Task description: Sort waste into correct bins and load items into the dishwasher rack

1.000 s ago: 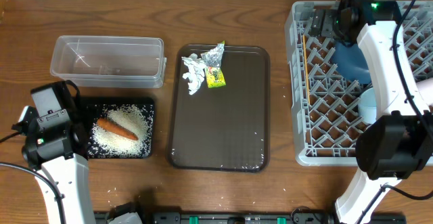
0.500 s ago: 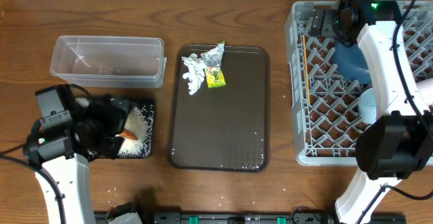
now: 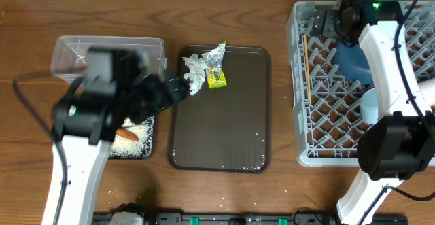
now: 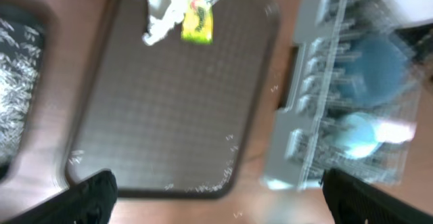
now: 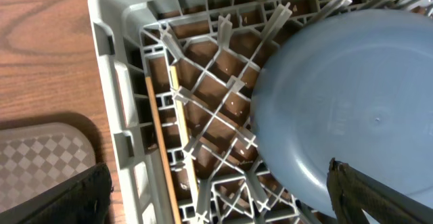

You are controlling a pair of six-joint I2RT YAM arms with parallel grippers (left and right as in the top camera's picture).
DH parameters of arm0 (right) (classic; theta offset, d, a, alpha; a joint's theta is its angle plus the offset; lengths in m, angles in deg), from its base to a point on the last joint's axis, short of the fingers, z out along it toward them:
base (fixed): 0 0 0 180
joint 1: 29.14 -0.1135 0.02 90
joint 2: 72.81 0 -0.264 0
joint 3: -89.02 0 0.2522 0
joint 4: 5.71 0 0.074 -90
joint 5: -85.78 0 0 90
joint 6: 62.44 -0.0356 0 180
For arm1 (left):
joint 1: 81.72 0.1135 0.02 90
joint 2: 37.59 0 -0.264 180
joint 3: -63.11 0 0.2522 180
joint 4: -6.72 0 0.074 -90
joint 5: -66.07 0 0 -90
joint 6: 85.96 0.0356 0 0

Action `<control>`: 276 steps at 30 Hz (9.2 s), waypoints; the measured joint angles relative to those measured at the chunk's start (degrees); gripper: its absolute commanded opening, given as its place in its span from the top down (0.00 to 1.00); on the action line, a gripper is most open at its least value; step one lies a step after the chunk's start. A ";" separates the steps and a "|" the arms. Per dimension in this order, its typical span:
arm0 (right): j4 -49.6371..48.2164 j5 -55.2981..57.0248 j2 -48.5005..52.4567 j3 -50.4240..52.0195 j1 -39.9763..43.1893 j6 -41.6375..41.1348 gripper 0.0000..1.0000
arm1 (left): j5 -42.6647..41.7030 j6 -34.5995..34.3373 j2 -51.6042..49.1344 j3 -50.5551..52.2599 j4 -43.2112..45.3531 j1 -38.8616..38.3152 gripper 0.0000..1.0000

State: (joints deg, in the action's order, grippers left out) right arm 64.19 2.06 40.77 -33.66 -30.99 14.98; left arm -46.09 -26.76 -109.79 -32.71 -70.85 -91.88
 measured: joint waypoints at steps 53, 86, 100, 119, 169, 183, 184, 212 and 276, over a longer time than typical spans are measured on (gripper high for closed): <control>-0.02 0.00 0.00 0.00 0.00 0.00 0.01 | 20.17 -0.92 -47.08 -15.34 16.22 -7.65 0.53; -0.02 -0.02 0.00 0.00 0.00 -0.02 0.01 | 30.36 -0.87 -25.99 -15.10 22.49 -7.30 0.94; -0.02 -0.02 0.00 0.00 0.00 0.00 0.01 | 40.37 -3.37 -26.45 -12.90 15.50 2.78 0.66; -0.02 0.00 0.00 0.00 0.00 0.00 0.01 | 20.31 -3.45 -26.75 -10.43 13.60 1.14 0.23; -0.02 -0.02 0.00 0.00 0.00 0.00 0.01 | 24.30 0.57 -32.33 -8.28 19.02 -9.42 0.94; -0.02 -0.02 -0.02 0.00 0.00 0.00 0.01 | 39.12 -0.24 -21.66 -9.09 17.62 3.37 0.18; -0.02 0.00 0.00 0.00 0.00 0.00 0.01 | 38.77 -0.28 -22.69 -8.85 17.29 4.76 0.17; -0.02 -0.02 0.00 0.00 0.00 0.00 0.01 | 14.82 6.86 -37.42 -8.20 20.22 -12.20 0.26; -0.02 -0.02 0.00 0.00 0.00 -0.02 0.01 | 7.69 5.64 -40.37 -7.23 31.34 -1.20 0.13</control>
State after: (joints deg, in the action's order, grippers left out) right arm 64.17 2.04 40.77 -33.66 -30.99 14.96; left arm -38.39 -21.12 -150.16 -39.95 -39.51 -93.08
